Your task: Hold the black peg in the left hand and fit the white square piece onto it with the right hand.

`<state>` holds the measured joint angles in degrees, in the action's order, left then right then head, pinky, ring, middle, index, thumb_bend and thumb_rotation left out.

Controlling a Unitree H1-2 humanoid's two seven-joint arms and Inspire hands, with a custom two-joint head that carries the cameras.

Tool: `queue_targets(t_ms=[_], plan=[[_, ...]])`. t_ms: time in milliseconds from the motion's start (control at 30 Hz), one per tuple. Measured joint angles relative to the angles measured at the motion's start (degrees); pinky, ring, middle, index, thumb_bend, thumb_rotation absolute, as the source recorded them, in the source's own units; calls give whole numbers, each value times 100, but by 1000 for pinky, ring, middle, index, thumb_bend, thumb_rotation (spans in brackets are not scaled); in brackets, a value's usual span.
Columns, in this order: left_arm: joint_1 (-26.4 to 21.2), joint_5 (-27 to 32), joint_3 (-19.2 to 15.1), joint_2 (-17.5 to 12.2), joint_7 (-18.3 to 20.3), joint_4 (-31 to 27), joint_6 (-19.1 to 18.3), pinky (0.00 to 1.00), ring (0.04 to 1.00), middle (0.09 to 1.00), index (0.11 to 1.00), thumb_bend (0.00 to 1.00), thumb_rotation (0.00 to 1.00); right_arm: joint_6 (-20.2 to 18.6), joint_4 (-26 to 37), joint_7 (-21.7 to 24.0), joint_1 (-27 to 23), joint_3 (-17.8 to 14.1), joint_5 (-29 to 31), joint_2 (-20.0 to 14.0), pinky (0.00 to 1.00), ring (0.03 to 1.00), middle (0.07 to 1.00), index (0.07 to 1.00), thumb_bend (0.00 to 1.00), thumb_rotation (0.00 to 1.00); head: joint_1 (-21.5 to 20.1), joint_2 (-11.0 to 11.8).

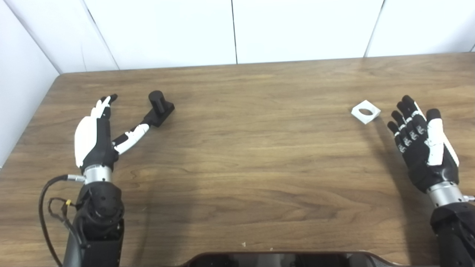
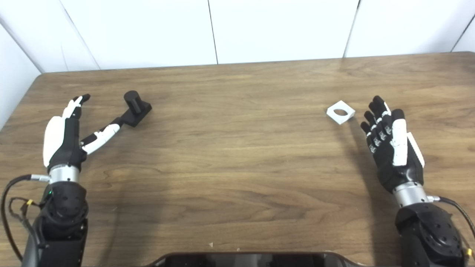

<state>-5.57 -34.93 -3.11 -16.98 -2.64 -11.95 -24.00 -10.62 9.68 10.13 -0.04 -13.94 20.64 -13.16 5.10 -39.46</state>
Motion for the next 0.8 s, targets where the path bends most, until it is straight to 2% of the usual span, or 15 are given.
queue_targets(t_ms=[133, 333, 633, 800], plan=[[-158, -158, 122, -138, 102, 251, -47, 1000, 1000, 1000, 896, 833, 620, 11, 0, -5, 13, -5, -7, 14, 1000, 1000, 1000, 973, 575, 1000, 17, 35], [-313, -311, 309, -147, 146, 537, -194, 1000, 1000, 998, 887, 836, 589, 30, -1, -4, 59, -3, -68, 9, 1000, 1000, 1000, 974, 575, 1000, 44, 70], [-504, -459, 557, -208, 200, 861, -227, 1000, 1000, 1000, 889, 857, 612, 69, -11, -1, 83, -4, -98, 9, 1000, 1000, 1000, 970, 576, 1000, 35, 106], [-650, -491, 633, -210, 133, 1320, -220, 1000, 1000, 993, 885, 860, 615, 97, -13, -1, 90, -5, -99, 11, 995, 1000, 1000, 969, 582, 1000, 26, 114]])
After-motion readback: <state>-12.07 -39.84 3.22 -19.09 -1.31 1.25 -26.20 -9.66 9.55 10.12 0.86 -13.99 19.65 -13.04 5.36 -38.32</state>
